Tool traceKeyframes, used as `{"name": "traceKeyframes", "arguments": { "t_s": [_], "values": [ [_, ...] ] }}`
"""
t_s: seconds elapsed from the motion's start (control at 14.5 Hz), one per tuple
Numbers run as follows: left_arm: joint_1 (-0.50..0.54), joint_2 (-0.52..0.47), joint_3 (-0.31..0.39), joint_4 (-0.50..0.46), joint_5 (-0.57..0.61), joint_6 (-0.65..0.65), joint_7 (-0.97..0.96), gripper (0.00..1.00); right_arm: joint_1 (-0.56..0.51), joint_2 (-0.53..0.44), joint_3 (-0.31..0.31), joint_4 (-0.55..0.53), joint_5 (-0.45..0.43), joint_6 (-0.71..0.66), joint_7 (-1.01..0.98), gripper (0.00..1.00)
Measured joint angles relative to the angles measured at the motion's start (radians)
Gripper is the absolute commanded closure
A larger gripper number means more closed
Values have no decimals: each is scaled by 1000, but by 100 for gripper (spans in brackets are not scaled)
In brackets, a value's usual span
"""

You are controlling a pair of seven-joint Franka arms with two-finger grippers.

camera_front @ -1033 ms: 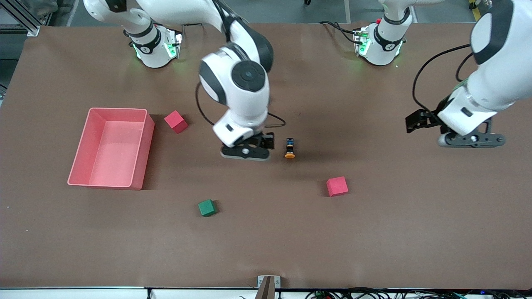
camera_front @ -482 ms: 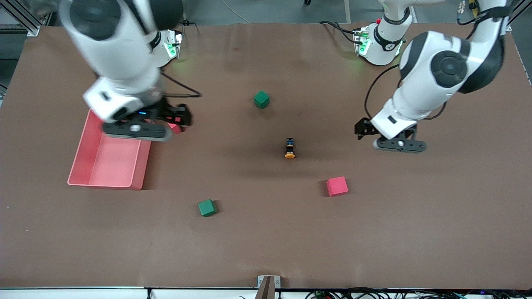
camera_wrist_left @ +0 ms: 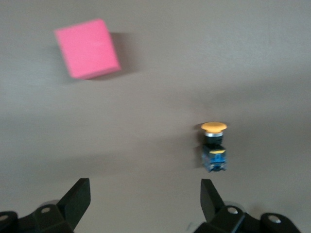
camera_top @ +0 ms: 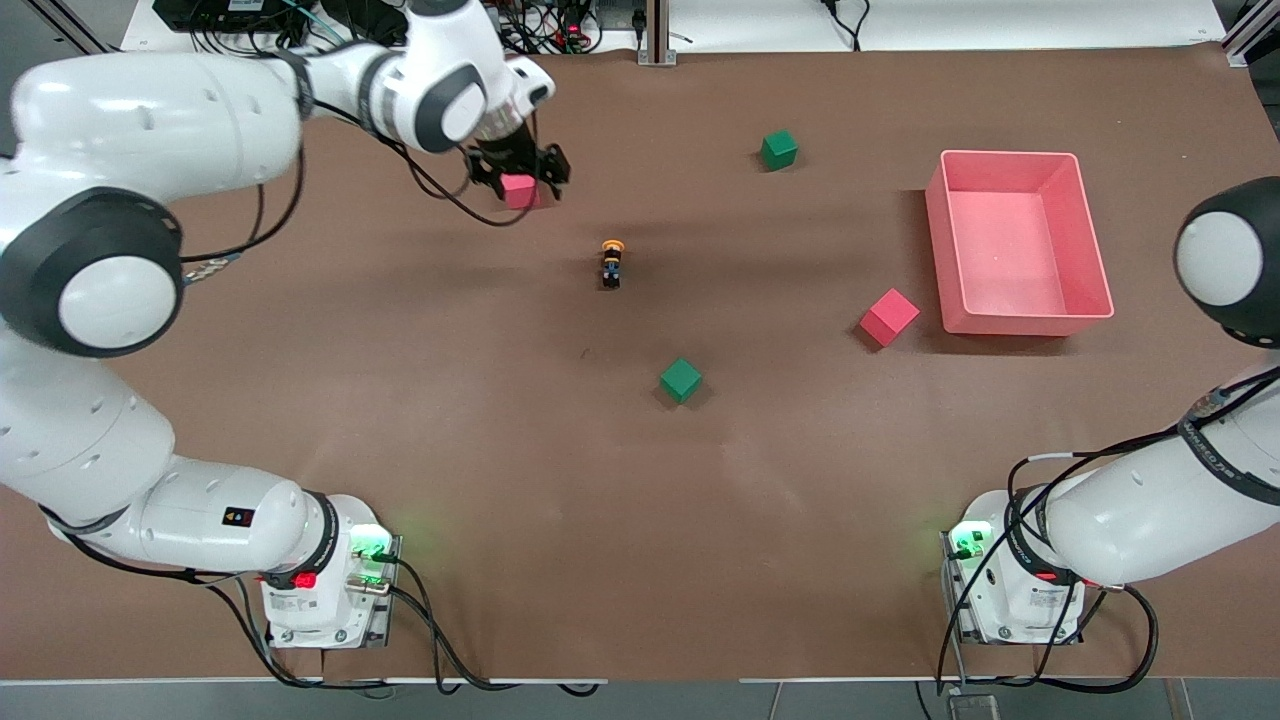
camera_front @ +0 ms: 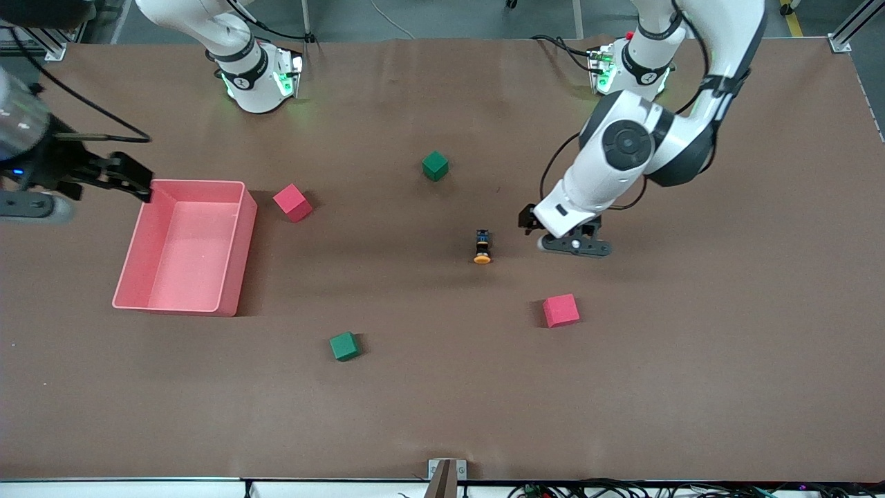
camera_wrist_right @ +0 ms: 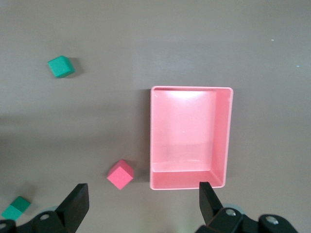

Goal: Place and upright button with both arms
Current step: 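Withdraw the right gripper while the left gripper reaches the button, then lower the left gripper over the button and grasp it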

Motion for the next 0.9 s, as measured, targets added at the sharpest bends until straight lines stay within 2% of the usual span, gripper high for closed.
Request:
{"name": "traceKeyframes", "arguments": {
  "t_s": [0.14, 0.28, 0.48, 0.9],
  "values": [
    [-31, 65, 1, 0, 50, 67, -69, 0, -65, -30, 0, -29, 0, 2, -78, 0],
    [-57, 129, 1, 5, 151, 126, -163, 0, -130, -49, -1, -53, 0, 8, -138, 0],
    [-94, 231, 1, 61, 269, 150, -298, 0, -185, -84, 2, -125, 0, 64, -161, 0],
    [-170, 378, 5, 183, 350, 151, -393, 0, -204, -253, 20, -432, 1, 267, -161, 0]
  ]
}}
